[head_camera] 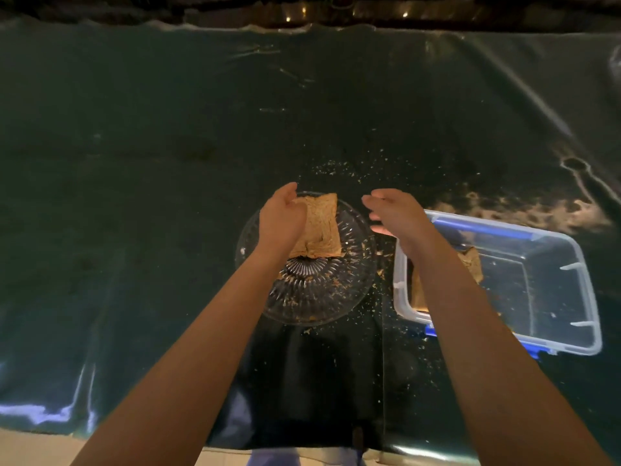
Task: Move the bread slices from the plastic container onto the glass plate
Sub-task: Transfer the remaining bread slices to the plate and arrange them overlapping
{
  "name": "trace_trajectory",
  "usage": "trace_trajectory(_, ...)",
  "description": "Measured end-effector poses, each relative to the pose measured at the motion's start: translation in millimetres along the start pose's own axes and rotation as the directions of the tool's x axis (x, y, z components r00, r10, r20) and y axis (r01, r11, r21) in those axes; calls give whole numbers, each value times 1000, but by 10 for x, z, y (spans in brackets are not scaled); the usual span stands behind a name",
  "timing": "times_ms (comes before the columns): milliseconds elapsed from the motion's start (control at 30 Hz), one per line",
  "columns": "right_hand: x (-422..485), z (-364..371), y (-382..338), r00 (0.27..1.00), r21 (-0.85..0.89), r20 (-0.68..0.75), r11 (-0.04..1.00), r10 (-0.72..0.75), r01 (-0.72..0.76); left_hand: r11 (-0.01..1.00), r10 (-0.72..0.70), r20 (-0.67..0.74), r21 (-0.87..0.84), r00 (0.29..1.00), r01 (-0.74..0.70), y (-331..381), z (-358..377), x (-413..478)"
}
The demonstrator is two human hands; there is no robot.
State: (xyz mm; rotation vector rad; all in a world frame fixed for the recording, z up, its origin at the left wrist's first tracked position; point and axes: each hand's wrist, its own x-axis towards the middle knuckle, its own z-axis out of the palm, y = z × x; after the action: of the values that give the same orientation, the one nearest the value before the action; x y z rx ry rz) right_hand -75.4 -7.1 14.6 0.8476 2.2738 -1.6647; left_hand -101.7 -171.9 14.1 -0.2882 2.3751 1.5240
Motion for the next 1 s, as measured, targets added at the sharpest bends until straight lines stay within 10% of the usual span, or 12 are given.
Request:
trace_trajectory(600,-473,-1382,556,996,266,-83,964,41,-17,999,-17,339,-43,941,34,625,1194,-687)
trace_trajectory(1000,-432,-1685,1239,967,375,-51,902,250,-213,981,-124,295,182,947,72,396,1848,-919)
